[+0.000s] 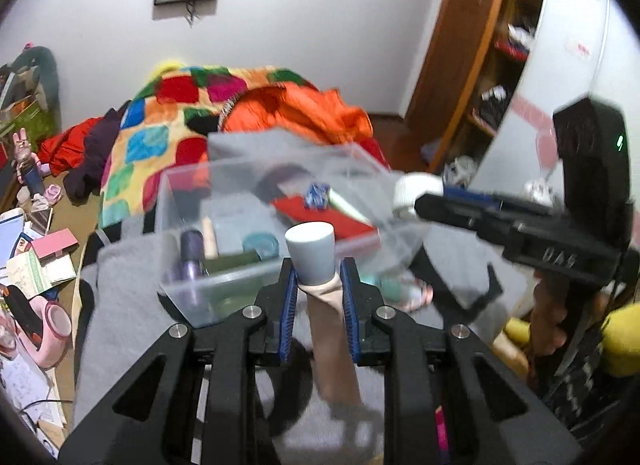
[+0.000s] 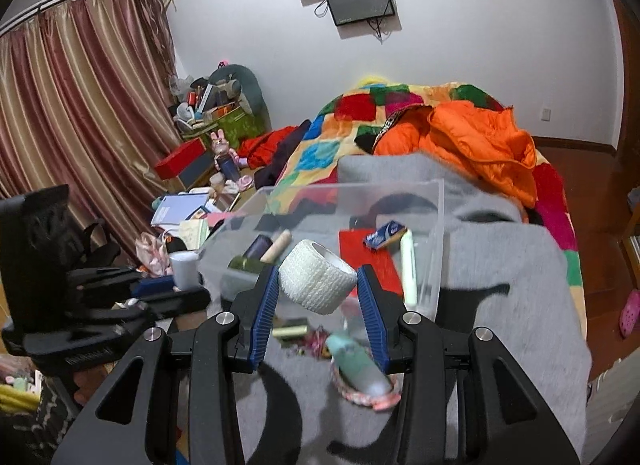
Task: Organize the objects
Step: 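Carry the beige tube with the left tool while the right tool carries the bandage roll over the box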
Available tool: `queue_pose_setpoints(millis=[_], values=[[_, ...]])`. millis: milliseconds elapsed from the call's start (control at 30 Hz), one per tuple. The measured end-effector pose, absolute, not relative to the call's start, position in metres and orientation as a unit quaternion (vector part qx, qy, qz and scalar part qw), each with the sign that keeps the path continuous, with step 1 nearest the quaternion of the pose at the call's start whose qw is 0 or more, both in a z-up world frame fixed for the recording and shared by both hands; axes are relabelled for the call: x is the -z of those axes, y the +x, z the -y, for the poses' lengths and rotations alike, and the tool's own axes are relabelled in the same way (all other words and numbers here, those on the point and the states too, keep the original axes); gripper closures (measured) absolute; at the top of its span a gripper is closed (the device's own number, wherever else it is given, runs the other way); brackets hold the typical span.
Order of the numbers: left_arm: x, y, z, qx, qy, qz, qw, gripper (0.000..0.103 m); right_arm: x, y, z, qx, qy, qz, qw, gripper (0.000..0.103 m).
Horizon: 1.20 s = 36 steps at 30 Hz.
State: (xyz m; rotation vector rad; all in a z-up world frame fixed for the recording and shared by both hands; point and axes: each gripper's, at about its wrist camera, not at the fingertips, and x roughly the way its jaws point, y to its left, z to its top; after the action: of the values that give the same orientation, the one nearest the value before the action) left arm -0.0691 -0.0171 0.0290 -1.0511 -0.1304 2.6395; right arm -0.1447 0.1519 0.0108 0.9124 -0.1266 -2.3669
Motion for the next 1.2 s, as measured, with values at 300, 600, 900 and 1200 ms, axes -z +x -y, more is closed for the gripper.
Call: queue_pose_setpoints(millis=[300, 600, 900, 1200], values=[[-0.067, -0.084, 0.035, -0.938, -0.31, 0.076, 0.132, 0.083, -0.022, -0.164, -0.15, 0.899, 0.327, 0.055, 0.286, 0.066], [-0.078, -0.115, 0.036, -0.952, -0.286, 0.069, 0.086, 0.083, -0.013, -0.182, -0.145, 0.902, 0.337, 0.048, 0.267, 0.066], [-0.044, -0.146, 0.026, -0.943, -0.306, 0.091, 0.092, 0.083, 0.014, -0.194, -0.133, 0.892, 0.369, 0.035, 0.258, 0.066], [-0.007, -0.166, 0.017, -0.921, -0.367, 0.092, 0.095, 0.083, 0.033, -0.198, -0.122, 0.886, 0.389, 0.013, 0.251, 0.066]])
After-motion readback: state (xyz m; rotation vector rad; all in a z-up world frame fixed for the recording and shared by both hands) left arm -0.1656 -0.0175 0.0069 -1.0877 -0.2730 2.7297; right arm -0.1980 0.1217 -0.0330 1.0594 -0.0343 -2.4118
